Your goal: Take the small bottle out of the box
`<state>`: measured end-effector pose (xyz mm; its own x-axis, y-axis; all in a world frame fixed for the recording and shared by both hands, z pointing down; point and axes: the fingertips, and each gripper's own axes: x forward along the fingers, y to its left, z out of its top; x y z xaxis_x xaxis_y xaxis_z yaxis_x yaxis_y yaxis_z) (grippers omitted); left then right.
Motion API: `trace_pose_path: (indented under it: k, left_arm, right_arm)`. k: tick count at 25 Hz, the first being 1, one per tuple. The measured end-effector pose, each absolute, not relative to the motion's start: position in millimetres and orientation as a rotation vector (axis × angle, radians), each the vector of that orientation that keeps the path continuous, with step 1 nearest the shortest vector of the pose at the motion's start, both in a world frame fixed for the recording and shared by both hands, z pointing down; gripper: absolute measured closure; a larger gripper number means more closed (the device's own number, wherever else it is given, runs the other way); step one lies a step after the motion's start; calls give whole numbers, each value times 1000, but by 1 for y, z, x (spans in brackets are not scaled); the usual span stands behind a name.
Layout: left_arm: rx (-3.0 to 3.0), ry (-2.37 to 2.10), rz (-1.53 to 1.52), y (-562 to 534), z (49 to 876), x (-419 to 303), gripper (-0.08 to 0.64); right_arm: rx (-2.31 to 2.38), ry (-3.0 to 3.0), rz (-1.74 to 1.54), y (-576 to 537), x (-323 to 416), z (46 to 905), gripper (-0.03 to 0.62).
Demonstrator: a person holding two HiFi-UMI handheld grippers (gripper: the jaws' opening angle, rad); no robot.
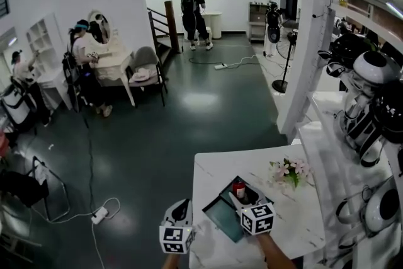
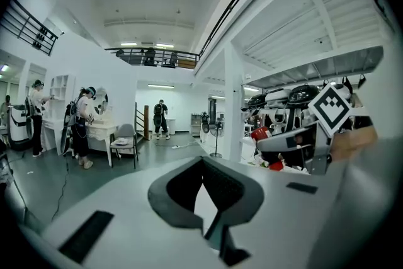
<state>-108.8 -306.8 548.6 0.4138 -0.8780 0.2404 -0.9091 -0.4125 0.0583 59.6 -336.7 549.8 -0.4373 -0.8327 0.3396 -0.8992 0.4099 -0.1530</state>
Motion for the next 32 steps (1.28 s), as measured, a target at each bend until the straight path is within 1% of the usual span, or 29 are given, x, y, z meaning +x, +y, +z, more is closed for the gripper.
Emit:
trace_pose_path:
  k: [13, 32]
  left_arm:
    - [2529, -1632, 209, -303, 517, -101, 541]
    - [2487, -1663, 197, -292, 524, -107, 541]
  right_arm:
    - [1578, -2498, 361, -322, 73, 518, 354]
    - [1564, -2479, 342, -308, 78, 520, 354]
